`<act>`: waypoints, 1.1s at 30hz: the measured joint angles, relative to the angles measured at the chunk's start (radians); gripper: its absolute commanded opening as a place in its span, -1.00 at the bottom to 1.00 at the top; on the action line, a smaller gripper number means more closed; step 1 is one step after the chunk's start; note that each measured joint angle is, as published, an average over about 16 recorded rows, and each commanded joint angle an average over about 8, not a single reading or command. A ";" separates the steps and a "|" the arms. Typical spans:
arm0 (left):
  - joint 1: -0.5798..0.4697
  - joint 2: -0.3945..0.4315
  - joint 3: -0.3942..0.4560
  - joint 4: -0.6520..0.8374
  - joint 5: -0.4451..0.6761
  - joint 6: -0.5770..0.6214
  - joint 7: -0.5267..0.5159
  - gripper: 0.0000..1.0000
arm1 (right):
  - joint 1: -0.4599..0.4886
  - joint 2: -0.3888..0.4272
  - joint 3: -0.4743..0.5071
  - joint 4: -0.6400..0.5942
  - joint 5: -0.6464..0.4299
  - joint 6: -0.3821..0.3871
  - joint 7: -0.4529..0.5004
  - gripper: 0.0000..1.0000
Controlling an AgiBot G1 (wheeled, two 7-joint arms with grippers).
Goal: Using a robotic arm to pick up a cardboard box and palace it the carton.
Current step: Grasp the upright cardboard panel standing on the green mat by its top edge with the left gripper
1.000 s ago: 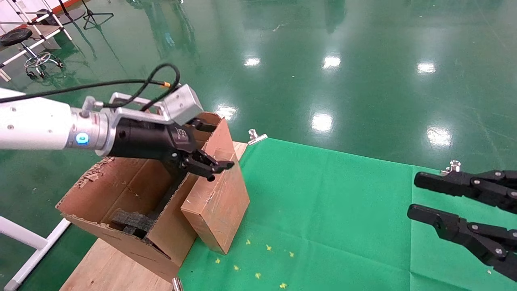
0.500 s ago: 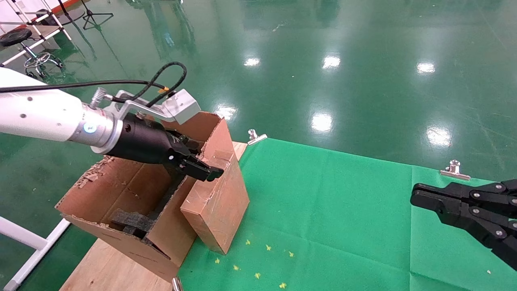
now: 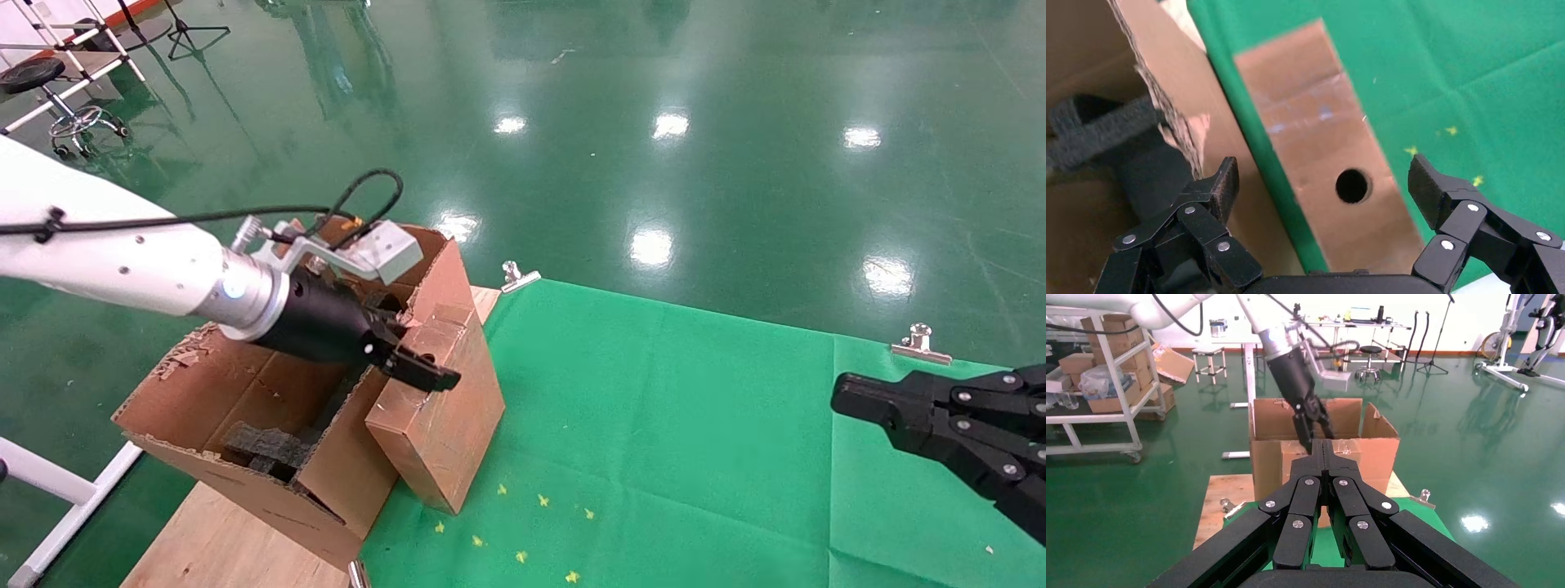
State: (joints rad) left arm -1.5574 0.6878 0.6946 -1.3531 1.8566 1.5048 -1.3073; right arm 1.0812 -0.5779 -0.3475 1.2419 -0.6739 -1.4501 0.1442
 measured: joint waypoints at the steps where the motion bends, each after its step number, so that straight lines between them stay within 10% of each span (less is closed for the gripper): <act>1: 0.002 0.001 0.003 0.000 0.001 -0.001 -0.004 1.00 | 0.000 0.000 0.000 0.000 0.000 0.000 0.000 -0.98; 7: 0.012 0.008 0.013 0.001 0.000 -0.003 -0.016 0.92 | 0.000 0.000 0.000 0.000 0.000 0.000 0.000 0.38; 10: 0.014 0.009 0.016 0.002 -0.003 -0.003 -0.016 0.23 | 0.000 0.000 0.000 0.000 0.000 0.000 0.000 0.99; 16: 0.015 0.011 0.018 0.003 -0.005 -0.002 -0.015 -1.00 | 0.000 0.000 0.000 0.000 0.000 0.000 0.000 1.00; 33: 0.015 0.008 0.015 0.003 -0.003 -0.002 -0.016 -1.00 | 0.000 0.000 0.000 0.000 0.000 0.000 0.000 1.00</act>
State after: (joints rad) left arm -1.5426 0.6959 0.7097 -1.3505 1.8535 1.5027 -1.3234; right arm 1.0809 -0.5778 -0.3474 1.2416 -0.6735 -1.4498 0.1441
